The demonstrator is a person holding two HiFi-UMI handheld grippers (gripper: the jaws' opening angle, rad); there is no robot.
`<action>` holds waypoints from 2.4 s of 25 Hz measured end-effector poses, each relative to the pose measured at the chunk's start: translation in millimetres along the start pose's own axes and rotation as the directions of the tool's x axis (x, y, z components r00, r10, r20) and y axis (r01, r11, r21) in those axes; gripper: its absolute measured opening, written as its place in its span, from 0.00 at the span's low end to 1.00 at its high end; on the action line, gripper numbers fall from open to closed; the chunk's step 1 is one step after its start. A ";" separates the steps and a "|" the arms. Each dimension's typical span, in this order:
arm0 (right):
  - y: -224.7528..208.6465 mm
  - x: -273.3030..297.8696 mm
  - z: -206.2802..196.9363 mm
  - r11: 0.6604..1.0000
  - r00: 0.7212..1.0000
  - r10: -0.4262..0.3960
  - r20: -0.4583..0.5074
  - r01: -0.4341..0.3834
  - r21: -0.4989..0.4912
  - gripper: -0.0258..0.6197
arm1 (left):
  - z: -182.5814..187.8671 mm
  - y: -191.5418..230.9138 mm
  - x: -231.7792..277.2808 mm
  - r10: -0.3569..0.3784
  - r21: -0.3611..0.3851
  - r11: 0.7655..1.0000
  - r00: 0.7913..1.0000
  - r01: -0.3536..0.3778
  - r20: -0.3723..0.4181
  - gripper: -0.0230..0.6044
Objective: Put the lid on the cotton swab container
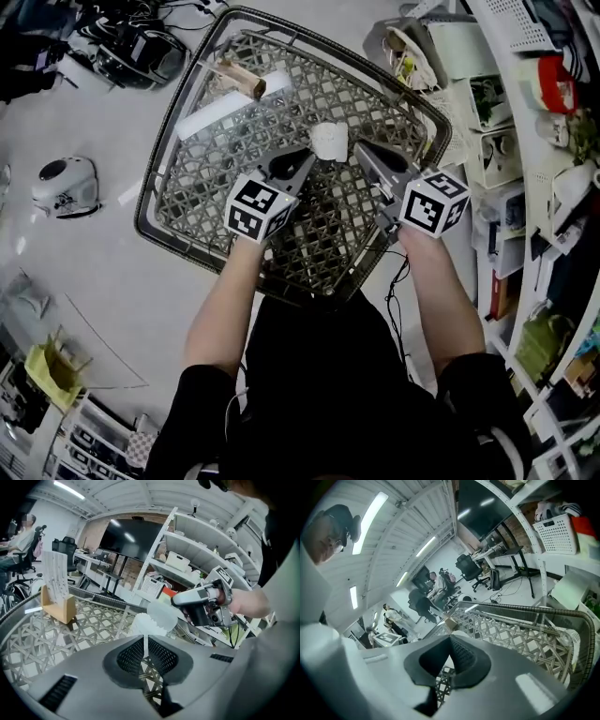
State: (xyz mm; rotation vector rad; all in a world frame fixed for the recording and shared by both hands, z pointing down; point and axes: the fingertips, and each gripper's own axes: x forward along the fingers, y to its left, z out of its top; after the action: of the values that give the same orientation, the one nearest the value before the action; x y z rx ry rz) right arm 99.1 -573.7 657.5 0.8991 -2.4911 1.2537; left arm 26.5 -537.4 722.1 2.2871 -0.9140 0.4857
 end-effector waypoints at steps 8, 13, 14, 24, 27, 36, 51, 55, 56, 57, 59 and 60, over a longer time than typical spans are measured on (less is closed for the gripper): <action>1.3 33.5 -12.4 0.997 0.994 -0.010 -0.106 0.001 -0.083 0.06 | -2.1 33.8 -33.9 0.079 -0.056 0.995 0.996 -0.077 0.035 0.05; 1.9 47.0 -18.8 0.989 0.985 -0.047 -0.167 0.022 -0.149 0.06 | -3.2 49.1 -50.9 0.112 -0.086 0.990 0.992 -0.108 0.051 0.05; 2.2 48.9 -19.9 0.988 0.984 -0.049 -0.173 0.023 -0.150 0.06 | -3.5 50.7 -52.8 0.115 -0.091 0.990 0.992 -0.110 0.054 0.05; 1.6 55.9 -27.2 0.968 0.965 -0.114 -0.238 0.054 -0.245 0.06 | -2.6 50.6 -58.8 0.106 -0.094 0.991 0.992 -0.099 0.072 0.05; 1.3 56.7 -28.4 0.961 0.960 -0.132 -0.246 0.063 -0.269 0.05 | -1.8 49.3 -60.0 0.102 -0.087 0.992 0.992 -0.096 0.075 0.05; 0.8 62.0 -34.0 0.895 0.921 -0.231 -0.315 0.074 -0.440 0.06 | -1.7 41.1 -64.4 0.098 -0.081 0.993 0.991 -0.090 0.091 0.05; -4.0 55.7 -29.8 0.918 0.915 -0.306 -0.263 0.210 -0.338 0.06 | 5.1 15.9 -124.8 0.133 -0.057 0.990 0.982 -0.127 0.131 0.05; 19.3 28.4 -28.9 0.929 0.935 -0.290 -0.202 0.224 -0.295 0.06 | 15.7 1.5 -142.1 0.113 -0.044 0.993 0.979 -0.107 0.169 0.05; 26.0 20.2 -32.5 0.933 0.940 -0.284 -0.192 0.225 -0.281 0.06 | 16.4 -2.3 -146.2 0.107 -0.041 0.994 0.979 -0.101 0.173 0.05; 33.0 11.9 -37.3 0.938 0.943 -0.276 -0.184 0.223 -0.265 0.06 | 16.3 -6.2 -150.7 0.101 -0.038 0.995 0.979 -0.096 0.175 0.05; 47.5 -3.6 -46.4 0.949 0.952 -0.254 -0.172 0.211 -0.235 0.06 | 16.1 -14.0 -160.4 0.091 -0.028 0.996 0.980 -0.088 0.175 0.05; 54.5 -11.3 -48.5 0.952 0.956 -0.245 -0.163 0.205 -0.226 0.06 | 17.1 -18.2 -165.6 0.086 -0.019 0.996 0.981 -0.084 0.175 0.05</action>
State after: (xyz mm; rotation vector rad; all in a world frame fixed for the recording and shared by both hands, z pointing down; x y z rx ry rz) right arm 71.1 -506.2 646.7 0.9338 -2.2450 0.9388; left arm -73.5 -458.0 613.6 2.3148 -1.1016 0.3166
